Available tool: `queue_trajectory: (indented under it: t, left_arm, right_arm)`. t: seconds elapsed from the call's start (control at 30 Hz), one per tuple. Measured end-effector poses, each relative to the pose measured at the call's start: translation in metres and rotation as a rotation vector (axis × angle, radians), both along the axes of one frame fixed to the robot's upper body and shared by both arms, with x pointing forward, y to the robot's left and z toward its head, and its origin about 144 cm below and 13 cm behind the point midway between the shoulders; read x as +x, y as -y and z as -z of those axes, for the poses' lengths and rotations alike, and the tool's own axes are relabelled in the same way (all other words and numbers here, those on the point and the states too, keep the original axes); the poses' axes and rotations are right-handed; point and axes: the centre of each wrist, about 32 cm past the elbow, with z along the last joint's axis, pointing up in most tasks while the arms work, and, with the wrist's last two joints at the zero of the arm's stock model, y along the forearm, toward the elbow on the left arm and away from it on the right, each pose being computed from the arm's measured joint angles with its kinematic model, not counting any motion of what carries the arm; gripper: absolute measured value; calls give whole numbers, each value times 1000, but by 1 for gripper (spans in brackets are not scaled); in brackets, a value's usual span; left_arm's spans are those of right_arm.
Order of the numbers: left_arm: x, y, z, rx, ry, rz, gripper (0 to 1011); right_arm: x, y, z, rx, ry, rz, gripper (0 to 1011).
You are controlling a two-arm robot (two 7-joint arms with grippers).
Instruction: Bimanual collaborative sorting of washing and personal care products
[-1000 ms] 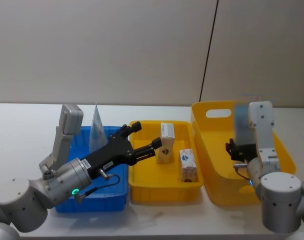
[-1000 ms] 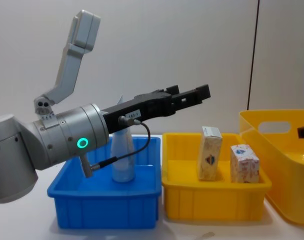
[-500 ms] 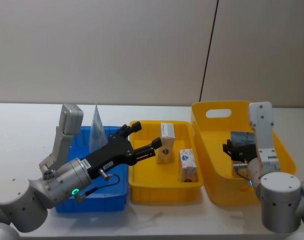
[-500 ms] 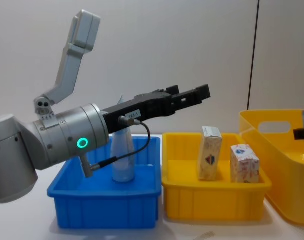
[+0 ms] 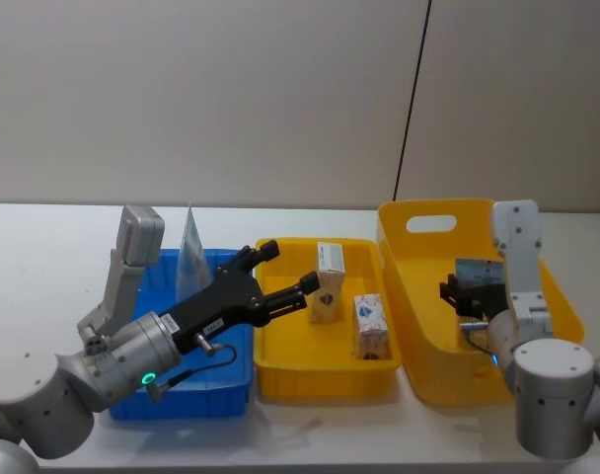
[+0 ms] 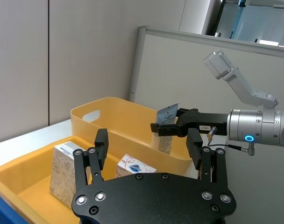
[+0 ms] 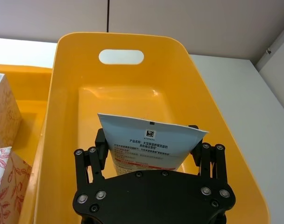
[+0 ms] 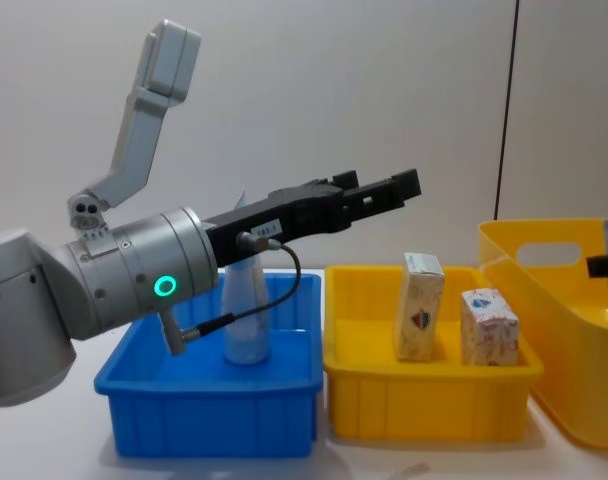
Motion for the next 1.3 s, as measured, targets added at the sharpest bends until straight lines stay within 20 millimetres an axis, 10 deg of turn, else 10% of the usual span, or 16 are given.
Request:
queue_trajectory:
  t: [1.3]
  left_arm:
    - [0,0,0,0,0,0,1002]
  right_arm:
    - [7,2,-24,188,73,82,1004]
